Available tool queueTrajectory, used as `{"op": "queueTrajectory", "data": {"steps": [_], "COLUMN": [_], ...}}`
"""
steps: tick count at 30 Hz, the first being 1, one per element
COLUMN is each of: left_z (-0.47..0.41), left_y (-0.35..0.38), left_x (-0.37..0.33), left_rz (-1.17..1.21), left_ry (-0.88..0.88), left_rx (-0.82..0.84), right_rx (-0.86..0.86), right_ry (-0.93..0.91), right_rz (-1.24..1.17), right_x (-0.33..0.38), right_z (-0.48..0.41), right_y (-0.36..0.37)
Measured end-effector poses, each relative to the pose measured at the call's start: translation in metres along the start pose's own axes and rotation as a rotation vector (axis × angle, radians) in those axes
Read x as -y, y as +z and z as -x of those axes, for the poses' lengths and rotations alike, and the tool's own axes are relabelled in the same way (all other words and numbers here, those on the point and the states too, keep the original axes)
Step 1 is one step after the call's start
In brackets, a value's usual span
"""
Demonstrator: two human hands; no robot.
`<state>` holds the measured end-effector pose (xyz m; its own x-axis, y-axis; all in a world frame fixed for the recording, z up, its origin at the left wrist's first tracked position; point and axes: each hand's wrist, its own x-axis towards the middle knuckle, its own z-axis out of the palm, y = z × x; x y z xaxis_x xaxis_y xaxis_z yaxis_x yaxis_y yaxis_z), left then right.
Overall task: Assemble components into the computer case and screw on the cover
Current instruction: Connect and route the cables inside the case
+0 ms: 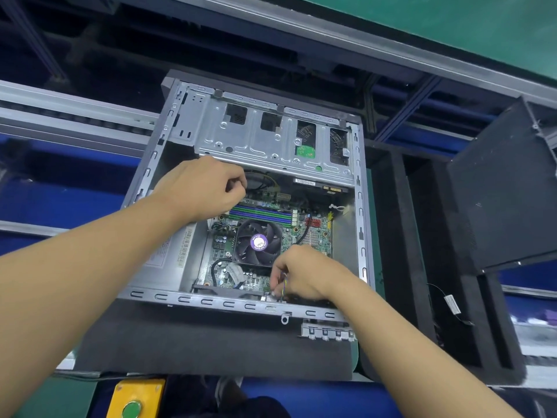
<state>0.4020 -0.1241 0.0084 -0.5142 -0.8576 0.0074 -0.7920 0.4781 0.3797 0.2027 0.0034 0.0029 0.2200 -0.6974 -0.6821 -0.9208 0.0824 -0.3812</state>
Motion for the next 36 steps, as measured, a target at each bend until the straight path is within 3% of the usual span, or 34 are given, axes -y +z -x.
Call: {"op": "queueTrajectory", "data": {"steps": [8, 19, 36], "left_z": [0.001, 0.001, -0.002], "left_y": [-0.001, -0.002, 0.000], "left_x": [0.000, 0.000, 0.003], "left_rz": [0.003, 0.024, 0.030], "left_ry": [0.001, 0.001, -0.014], "left_rx": [-0.001, 0.005, 0.026], "right_rx": [-0.155, -0.029, 0.009], "right_ry": [0.015, 0.203, 0.219], "right_rz": [0.240, 0.108, 0.182], "right_x": [-0.003, -0.011, -0.006], "right_z": [-0.001, -0.015, -0.016], "right_y": [0.007, 0.006, 0.009]}}
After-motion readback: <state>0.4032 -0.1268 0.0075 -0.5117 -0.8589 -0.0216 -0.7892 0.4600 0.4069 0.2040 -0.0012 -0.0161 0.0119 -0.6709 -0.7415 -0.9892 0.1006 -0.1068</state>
